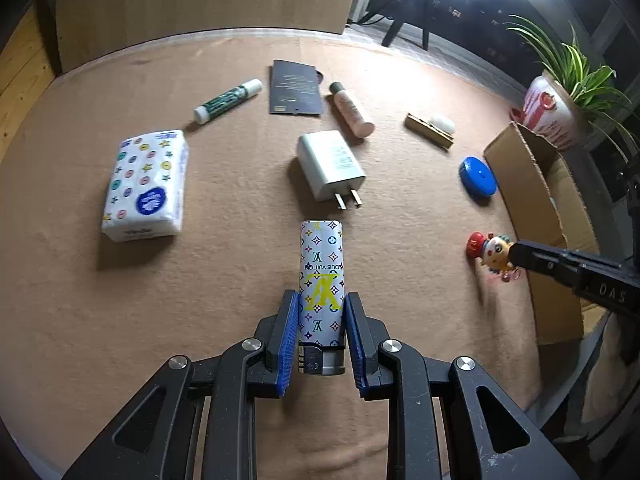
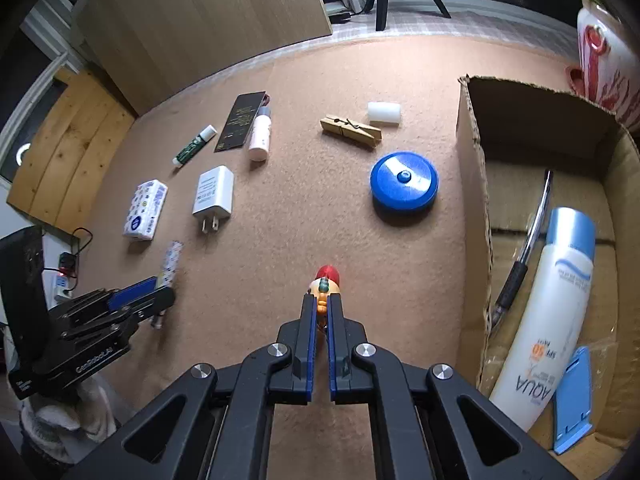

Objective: Organize objects
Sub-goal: 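Close the right tool on the clown figurine, then carry lighter and clown into the cardboard box and open both tools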

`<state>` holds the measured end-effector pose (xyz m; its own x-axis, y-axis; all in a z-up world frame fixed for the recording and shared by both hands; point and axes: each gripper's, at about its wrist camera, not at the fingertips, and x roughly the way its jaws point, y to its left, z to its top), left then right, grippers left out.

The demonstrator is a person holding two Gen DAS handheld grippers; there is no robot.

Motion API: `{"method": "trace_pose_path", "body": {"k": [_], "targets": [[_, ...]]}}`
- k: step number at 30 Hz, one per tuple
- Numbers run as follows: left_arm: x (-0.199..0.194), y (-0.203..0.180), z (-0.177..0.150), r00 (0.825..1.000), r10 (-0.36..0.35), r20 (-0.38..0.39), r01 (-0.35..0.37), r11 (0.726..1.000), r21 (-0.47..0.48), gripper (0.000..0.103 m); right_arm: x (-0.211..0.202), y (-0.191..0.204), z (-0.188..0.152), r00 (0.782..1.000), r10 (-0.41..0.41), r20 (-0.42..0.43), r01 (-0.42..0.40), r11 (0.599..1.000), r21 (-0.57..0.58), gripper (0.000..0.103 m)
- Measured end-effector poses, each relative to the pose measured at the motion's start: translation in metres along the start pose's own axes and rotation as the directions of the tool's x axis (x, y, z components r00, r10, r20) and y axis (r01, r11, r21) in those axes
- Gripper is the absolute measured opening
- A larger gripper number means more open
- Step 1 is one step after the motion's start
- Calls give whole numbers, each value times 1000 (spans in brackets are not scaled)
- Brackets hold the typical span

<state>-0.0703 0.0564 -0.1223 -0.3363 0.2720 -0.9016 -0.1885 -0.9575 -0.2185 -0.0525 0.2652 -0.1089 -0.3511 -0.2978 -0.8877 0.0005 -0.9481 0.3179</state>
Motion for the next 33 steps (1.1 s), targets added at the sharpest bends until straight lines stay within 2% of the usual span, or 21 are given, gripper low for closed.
{"method": "trace_pose_path", "body": {"k": [4,8,12,17,21,26,33], "targets": [[-1,-9,4,1000,-12,2,12,1000,19,25,-16,-4,2,999,23,43,-25,999,30,4],[-10,-24,12,999,-36,24,35,998,50,25,-51,-6,4,992,32,118,-37,999,36,4],[-19,-54,25,996,-79,49,73,991,112,25,-85,-14,1,980,-4,197,-6,999,51,4],[-25,-98,40,988,-139,68,125,974,188,25,-120,-37,-11,958,-93,270,69,993,97,4],[-20,-140,49,980,-188,57,167,951,262,25,-131,-63,-23,945,-157,287,111,979,168,4],[-10,-191,54,973,-230,28,208,918,337,25,-125,-99,-39,945,-199,259,130,957,259,4],[16,-247,58,973,-232,-9,217,892,397,25,-118,-127,-50,952,-197,234,116,941,318,4]]}}
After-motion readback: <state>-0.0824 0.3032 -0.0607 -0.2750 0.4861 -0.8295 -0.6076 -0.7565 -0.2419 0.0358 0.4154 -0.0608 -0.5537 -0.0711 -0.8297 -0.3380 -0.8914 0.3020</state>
